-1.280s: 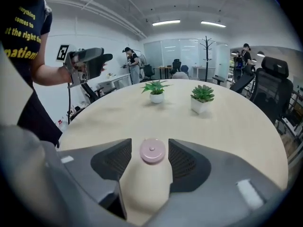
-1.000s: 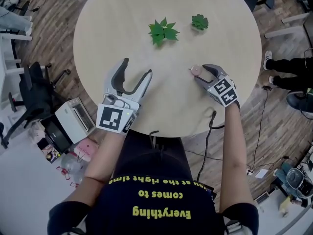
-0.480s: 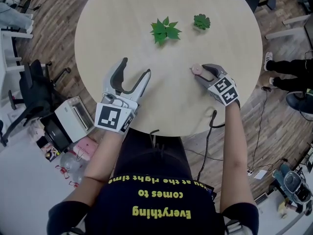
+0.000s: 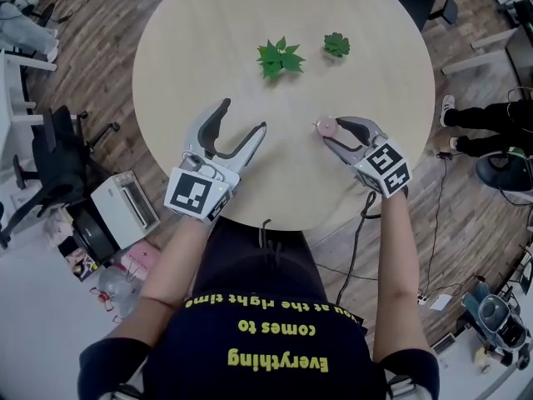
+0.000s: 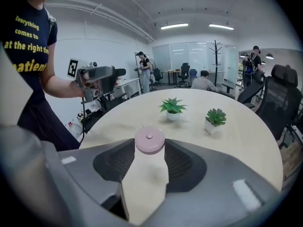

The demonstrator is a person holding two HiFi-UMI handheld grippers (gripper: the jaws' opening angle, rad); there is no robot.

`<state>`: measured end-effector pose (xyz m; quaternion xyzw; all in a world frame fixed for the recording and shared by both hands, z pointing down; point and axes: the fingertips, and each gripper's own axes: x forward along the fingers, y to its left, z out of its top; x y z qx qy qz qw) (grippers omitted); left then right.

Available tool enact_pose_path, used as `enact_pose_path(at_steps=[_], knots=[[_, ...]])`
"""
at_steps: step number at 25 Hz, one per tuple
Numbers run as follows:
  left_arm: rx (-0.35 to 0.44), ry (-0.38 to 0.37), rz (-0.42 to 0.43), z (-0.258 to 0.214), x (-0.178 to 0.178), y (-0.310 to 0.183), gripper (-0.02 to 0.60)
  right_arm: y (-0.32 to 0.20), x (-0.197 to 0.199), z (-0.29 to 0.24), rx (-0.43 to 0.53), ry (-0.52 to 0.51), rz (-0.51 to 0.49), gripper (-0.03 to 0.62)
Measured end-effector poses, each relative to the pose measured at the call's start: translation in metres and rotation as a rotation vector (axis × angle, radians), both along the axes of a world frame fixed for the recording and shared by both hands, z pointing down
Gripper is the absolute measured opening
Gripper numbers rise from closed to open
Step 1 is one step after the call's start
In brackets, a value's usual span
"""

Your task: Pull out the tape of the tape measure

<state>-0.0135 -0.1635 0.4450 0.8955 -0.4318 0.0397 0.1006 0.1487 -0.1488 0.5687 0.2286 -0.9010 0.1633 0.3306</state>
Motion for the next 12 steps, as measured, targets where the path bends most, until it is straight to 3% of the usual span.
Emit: enact_pose_path(at_steps=[3, 12], knots=[[-0.001, 0.014, 0.07, -0.009, 0.01, 0.012, 0.271, 0.009, -0.014, -0.031, 0.011, -0.037, -0.029, 0.21], [-0.008, 0.06, 0.319, -0.033, 0.044, 0.047, 0.268, 0.037, -0.05, -0.117, 0.042, -0.101, -0.174, 0.209]])
